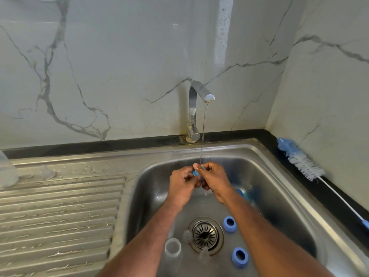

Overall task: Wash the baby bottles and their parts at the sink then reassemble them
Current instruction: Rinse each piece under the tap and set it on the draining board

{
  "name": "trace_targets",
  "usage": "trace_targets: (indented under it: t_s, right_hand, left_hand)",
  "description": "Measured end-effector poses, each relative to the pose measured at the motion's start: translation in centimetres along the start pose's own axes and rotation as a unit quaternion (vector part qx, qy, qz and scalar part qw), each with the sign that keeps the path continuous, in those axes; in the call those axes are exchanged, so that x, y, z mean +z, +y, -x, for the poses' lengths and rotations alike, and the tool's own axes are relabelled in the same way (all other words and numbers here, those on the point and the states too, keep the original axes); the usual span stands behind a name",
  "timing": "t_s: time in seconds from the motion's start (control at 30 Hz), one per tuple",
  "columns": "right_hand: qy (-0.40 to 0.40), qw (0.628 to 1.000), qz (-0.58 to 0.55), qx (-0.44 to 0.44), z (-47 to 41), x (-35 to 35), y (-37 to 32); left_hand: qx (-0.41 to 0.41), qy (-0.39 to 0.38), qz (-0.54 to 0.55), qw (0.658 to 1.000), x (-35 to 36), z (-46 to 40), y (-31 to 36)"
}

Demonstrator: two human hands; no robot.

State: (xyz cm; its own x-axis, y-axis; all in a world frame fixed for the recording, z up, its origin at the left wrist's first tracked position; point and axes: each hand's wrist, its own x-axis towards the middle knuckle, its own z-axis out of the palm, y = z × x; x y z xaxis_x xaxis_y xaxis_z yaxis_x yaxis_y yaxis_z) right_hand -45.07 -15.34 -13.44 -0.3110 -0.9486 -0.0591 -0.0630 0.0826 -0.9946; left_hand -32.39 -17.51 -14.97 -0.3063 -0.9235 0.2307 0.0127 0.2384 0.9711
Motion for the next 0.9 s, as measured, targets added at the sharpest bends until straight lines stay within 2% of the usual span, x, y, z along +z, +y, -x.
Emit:
trace_targets:
  t_s: [0.07,0.13,0.27,0.37,0.47,0.57,0.63,0.7,0.9]
  right_hand:
    - [0.048,0.998,0.038,0.005,-0.2,0.4,0.3]
    - [0.059,0.997,0.02,0.038,-0.6,0.4,0.4]
    - [-0.021,0.987,-0.104,0.117,-0.7,-1.1,-0.3]
    - [-0.08,0.976,-0.164,0.119,-0.5,-2.1,-0.5]
    - [-0.118,0.969,-0.194,0.097,-0.3,-2.2,-0.8]
    - [-0.13,0.982,-0.124,0.064,-0.1,-1.5,-1.0]
    - [-0.094,0.995,-0.005,0.038,0.0,-0.8,-0.8]
    - [-0.057,0.996,0.055,0.037,0.0,-0.3,-0.7]
    - [0.003,0.993,-0.003,0.122,0.0,0.0,-0.6]
  left_hand:
    - [0.025,-0.015,-0.041,0.999,0.2,0.0,-0.2]
    - [0.021,-0.016,-0.034,0.999,0.5,0.1,-0.1]
    - [-0.063,0.003,0.119,0.991,0.4,0.2,-0.1]
    - [-0.12,0.018,0.209,0.97,0.1,-0.1,-0.2]
    - [-0.137,0.032,0.238,0.961,0.1,-0.4,-0.2]
    - [-0.141,0.049,0.217,0.965,0.2,-0.4,-0.3]
    - [-0.141,0.052,0.167,0.974,0.4,-0.2,-0.5]
    - [-0.141,0.049,0.115,0.982,0.4,0.0,-0.4]
    - [-0.093,0.032,-0.004,0.995,0.1,0.1,-0.9]
